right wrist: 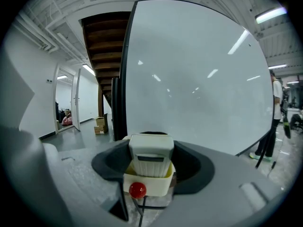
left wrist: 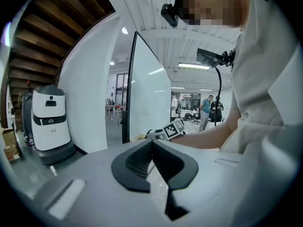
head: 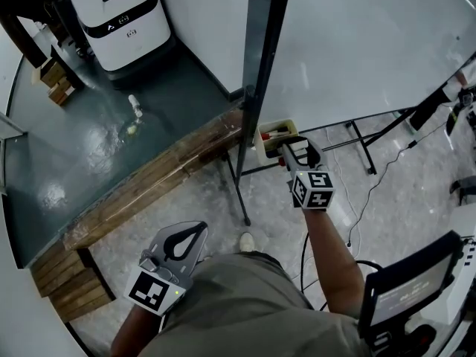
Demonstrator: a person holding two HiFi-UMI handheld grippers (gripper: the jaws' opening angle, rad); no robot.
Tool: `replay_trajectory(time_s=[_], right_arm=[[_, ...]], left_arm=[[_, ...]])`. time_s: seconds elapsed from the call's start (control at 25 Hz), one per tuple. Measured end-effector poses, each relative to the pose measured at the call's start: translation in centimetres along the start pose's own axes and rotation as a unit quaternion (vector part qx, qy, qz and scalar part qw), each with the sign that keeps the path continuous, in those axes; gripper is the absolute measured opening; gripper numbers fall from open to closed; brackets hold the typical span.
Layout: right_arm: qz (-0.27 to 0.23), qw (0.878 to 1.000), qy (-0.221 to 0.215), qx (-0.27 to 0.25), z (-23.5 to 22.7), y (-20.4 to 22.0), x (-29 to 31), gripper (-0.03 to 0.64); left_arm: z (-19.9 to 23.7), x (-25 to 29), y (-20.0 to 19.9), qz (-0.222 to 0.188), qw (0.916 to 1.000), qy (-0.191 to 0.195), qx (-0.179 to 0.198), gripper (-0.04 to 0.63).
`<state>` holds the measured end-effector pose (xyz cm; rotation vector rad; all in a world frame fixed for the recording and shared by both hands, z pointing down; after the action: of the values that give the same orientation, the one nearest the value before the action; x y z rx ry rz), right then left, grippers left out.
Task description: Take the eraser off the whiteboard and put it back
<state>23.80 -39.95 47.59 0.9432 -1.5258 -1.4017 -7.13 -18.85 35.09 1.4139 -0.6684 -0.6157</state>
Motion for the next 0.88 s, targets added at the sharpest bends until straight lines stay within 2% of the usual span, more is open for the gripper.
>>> replay_trajectory(time_s=[0.28,0.64,0.88], right_arm=[[-0.035,0.999,0.021,-0.018,3.9,-4.3,-4.6,0.261],[-0.059,0.998,0.027,-0.024,3.2,-7.7,-6.6,0.261],[-0.086,0.995,0.036,-0.045,8.7,-10.8,-11.9,0.261]], left_arm=[[-0.1,-5.8,-0.2,-0.022,0.9994,0.025,0.003,0.006],[0.7,-5.2,0.5,-0.015,0.999,0.042,-0.006,0.006],[0.8,-10.5,0.9,-0.026,0.9974,0.066,-0.008,0.006]])
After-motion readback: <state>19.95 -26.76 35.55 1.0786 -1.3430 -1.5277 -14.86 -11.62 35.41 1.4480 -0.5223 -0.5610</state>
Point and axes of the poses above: the fingertips, and each gripper's own axes: x forward along the fingers, z to its left, y out of its underside, the point moved 9 cm from there along -x, backward along the fingers, and after that the axes turned 12 degrees about -z, right-handed, at the moved point
